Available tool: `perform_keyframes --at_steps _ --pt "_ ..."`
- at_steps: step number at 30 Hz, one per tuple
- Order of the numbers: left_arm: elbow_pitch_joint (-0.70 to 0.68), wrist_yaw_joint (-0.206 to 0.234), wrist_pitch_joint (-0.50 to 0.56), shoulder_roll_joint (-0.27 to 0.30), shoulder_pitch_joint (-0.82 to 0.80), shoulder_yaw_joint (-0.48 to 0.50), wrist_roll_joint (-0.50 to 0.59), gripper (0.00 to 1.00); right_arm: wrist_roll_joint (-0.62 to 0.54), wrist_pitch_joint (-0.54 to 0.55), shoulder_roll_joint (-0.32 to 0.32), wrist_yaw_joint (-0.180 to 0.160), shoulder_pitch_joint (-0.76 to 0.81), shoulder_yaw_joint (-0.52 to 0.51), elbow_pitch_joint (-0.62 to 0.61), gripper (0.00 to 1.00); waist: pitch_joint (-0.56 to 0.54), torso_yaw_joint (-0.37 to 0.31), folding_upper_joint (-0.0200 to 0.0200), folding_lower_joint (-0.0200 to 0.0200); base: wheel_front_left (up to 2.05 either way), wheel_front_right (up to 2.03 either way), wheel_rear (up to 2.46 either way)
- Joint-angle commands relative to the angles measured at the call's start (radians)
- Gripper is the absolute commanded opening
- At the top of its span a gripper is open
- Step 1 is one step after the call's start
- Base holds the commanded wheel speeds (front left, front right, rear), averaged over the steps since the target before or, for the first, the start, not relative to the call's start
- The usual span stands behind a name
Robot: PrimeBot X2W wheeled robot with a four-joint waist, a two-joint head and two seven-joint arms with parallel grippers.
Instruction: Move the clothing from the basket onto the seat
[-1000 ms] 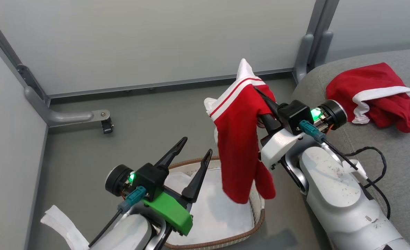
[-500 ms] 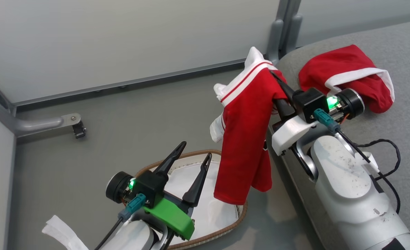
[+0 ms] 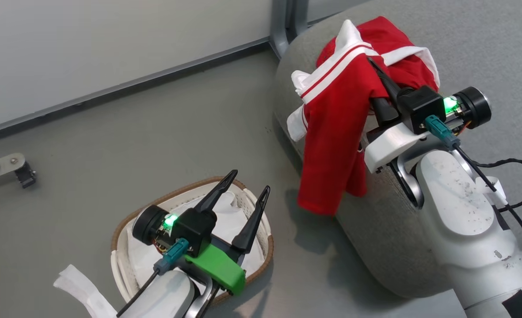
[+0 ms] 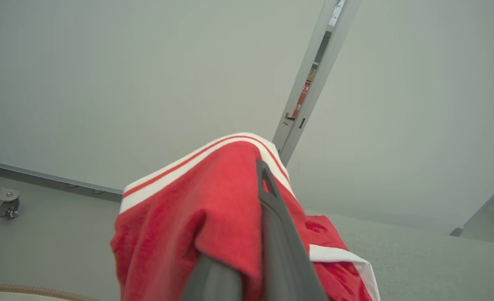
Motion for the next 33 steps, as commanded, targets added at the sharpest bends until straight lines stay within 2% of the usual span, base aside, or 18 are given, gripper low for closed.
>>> perform_keyframes --at_steps 1,6,15,21,28,33 --pt "0.004 -0.002 0.000 0.004 -0.021 0.006 0.006 1.00 -0.001 -0.002 -0.009 -0.001 -0.011 -0.003 -0.002 0.00 0.062 -0.061 -0.0001 0.0000 0.00 0.00 0.00" --pt "0.002 -0.009 0.000 0.003 -0.034 0.013 0.020 1.00 -0.003 -0.002 -0.026 -0.001 -0.030 0.026 0.024 0.00 0.090 -0.067 -0.0001 0.0000 0.00 0.00 0.00" --pt "-0.002 -0.015 0.000 -0.006 -0.040 0.030 0.045 1.00 0.033 0.012 -0.107 -0.001 -0.187 0.055 0.074 0.00 0.128 0.004 -0.0001 0.0000 0.00 0.00 0.00" --pt "-0.005 -0.018 0.000 -0.011 -0.038 0.036 0.059 1.00 0.066 0.083 -0.226 -0.001 -0.390 0.054 0.087 0.00 0.151 0.068 -0.0001 0.0000 0.00 0.00 0.00" --pt "-0.018 -0.024 0.000 -0.016 -0.055 0.028 0.074 1.00 0.083 0.188 -0.438 -0.001 -0.661 -0.013 0.118 0.00 0.208 0.149 -0.0001 0.0000 0.00 0.00 0.00" --pt "-0.019 -0.029 0.000 -0.023 -0.066 0.022 0.084 1.00 0.067 0.245 -0.556 -0.001 -0.732 -0.073 0.185 0.00 0.258 0.202 -0.0001 0.0000 0.00 0.00 0.00"
